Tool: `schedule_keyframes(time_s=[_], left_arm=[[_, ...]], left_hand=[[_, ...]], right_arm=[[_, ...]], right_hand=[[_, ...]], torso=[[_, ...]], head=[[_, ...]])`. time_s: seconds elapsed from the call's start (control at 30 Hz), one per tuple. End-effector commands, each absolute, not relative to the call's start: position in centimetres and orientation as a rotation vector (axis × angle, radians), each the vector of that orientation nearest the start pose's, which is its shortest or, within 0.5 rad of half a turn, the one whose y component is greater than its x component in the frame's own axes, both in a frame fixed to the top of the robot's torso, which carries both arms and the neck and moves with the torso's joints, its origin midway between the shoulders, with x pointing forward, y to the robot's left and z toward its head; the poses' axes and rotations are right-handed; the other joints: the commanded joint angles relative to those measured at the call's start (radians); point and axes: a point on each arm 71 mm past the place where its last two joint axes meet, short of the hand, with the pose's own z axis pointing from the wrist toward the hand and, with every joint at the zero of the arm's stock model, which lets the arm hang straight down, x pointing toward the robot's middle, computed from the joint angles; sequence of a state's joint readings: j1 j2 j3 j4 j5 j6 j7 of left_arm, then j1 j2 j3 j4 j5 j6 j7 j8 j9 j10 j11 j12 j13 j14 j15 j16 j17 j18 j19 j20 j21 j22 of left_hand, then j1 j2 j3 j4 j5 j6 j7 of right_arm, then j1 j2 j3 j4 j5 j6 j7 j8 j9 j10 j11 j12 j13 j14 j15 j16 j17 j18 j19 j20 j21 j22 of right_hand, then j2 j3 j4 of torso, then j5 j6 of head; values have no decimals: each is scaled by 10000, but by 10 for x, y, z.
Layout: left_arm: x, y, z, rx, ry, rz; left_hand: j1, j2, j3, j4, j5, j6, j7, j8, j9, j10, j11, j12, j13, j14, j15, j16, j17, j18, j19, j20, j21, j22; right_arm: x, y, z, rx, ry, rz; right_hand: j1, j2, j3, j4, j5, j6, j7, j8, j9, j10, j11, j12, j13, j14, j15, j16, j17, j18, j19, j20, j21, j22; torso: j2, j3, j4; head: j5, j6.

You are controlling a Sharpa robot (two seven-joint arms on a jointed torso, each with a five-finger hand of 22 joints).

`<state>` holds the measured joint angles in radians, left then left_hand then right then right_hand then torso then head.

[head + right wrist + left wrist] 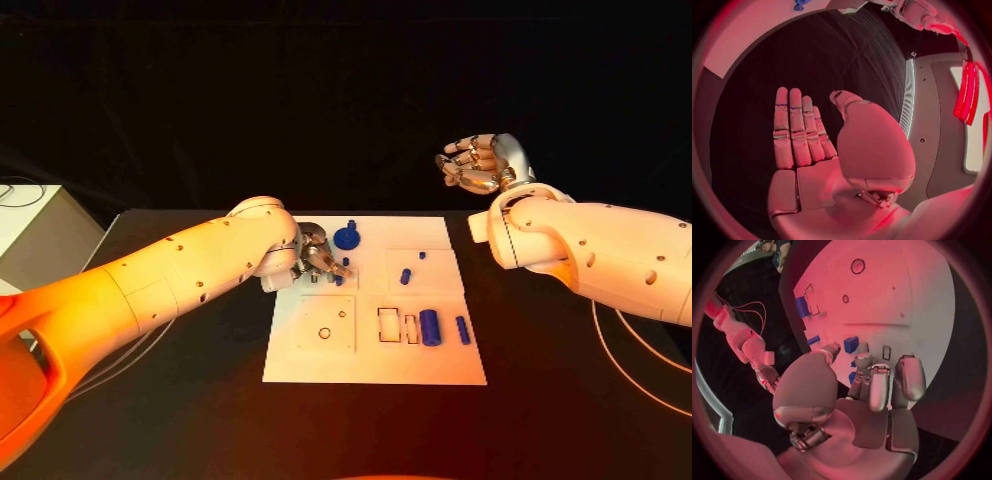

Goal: Assemble the parts on the task board

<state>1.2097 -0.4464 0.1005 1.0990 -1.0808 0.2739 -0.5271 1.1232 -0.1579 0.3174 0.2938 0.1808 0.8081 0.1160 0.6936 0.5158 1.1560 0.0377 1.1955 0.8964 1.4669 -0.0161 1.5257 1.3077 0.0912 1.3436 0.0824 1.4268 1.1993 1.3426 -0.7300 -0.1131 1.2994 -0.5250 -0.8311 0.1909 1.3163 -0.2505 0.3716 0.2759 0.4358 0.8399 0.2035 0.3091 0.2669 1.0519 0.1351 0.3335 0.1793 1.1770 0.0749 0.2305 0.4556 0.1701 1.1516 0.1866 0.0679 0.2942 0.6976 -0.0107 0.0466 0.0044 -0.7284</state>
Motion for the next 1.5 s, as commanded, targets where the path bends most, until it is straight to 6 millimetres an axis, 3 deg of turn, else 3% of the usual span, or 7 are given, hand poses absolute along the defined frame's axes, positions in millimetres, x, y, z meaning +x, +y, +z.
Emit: schedule_keyframes(time_s=[0.03, 0.6, 0.8, 1.1, 1.2, 1.33, 1.5], left_arm=[[550, 125, -207, -1920, 23625, -4880], [550, 125, -208, -1971, 23722, -4944], [550, 125, -208, -2196, 23699, -5128], [550, 125, -207, -2530, 23743, -5451], [549, 126, -207, -2728, 23687, -5588], [549, 130, -205, -3019, 23583, -5751], [548, 136, -204, -3284, 23422, -5791]], left_hand=[[-118, 2, -43, -8, -53, -32, -49, 47, 21, -78, 11, -71, -24, 584, -47, 23, 1559, -138, 23, -2, 60, -1], [846, 270, 457, -85, -12, -194, -78, 40, 523, -269, -22, -253, -266, 561, -72, 2, 1544, -133, -23, -14, 59, 1], [1681, 306, 1619, -282, -11, -221, -136, -2, 891, -351, -83, -372, -420, 550, -124, -17, 1535, -129, -51, -57, 57, -1], [1823, 110, 2658, -592, -16, -176, -224, 164, 1368, -269, -161, -349, -395, 588, -187, 14, 1627, -126, -72, -101, 54, 1], [1857, 15, 3574, -992, -6, -187, -312, 410, 1838, -147, -247, -306, -322, 630, -254, 52, 1723, -129, -68, -155, 63, 27], [1360, -158, 4931, -1491, 8, -343, -325, 831, 2639, 86, -265, -203, -173, 691, -283, 105, 1852, -136, -41, -204, 86, 72], [782, -281, 5691, -1930, 84, -309, -359, 1015, 3120, 421, -306, 144, 275, 795, -320, 205, 2072, -144, -5, -227, 114, 127]], right_arm=[[547, -243, -129, 7081, 11530, 8534], [548, -242, -131, 7162, 11824, 8509], [548, -241, -132, 7177, 11931, 8493], [548, -241, -134, 7187, 12071, 8465], [549, -241, -135, 7195, 12104, 8455], [549, -242, -136, 7210, 12158, 8443], [549, -243, -137, 7225, 12198, 8428]], right_hand=[[-1, -43, 57, 8, 51, 4, 51, -72, -14, 68, 17, -46, -38, -32, 51, -86, -23, 136, -64, 14, -41, -38], [36, -51, 66, -24, 59, -41, 88, -157, -45, 81, 55, -182, -257, -39, 89, -262, -145, 133, -117, 48, -42, -262], [39, -52, 64, -29, 61, -51, 97, -173, -50, 77, 64, -206, -297, -47, 98, -297, -168, 132, -133, 56, -43, -306], [84, -49, 95, -67, 293, -53, 110, -218, -64, 110, 76, -270, -448, -27, 112, -406, -247, 137, -157, 76, -28, -474], [84, -49, 102, -70, 353, -49, 111, -226, -66, 120, 77, -281, -478, -17, 112, -425, -261, 138, -153, 77, -24, -507], [81, -50, 103, -70, 373, -49, 112, -229, -67, 122, 78, -285, -489, -14, 113, -432, -266, 138, -153, 78, -23, -519], [68, -54, 103, -65, 425, -54, 116, -241, -71, 125, 83, -298, -520, -12, 118, -454, -281, 137, -155, 81, -23, -553]], torso=[[-5, 1, 2], [12, 17, -3], [17, 15, -5], [20, 9, -12], [21, 8, -8], [15, 6, -7], [9, 10, 4]], head=[[14, -10], [9, -33], [15, -55], [22, -76], [14, -80], [10, -79], [13, -86]])
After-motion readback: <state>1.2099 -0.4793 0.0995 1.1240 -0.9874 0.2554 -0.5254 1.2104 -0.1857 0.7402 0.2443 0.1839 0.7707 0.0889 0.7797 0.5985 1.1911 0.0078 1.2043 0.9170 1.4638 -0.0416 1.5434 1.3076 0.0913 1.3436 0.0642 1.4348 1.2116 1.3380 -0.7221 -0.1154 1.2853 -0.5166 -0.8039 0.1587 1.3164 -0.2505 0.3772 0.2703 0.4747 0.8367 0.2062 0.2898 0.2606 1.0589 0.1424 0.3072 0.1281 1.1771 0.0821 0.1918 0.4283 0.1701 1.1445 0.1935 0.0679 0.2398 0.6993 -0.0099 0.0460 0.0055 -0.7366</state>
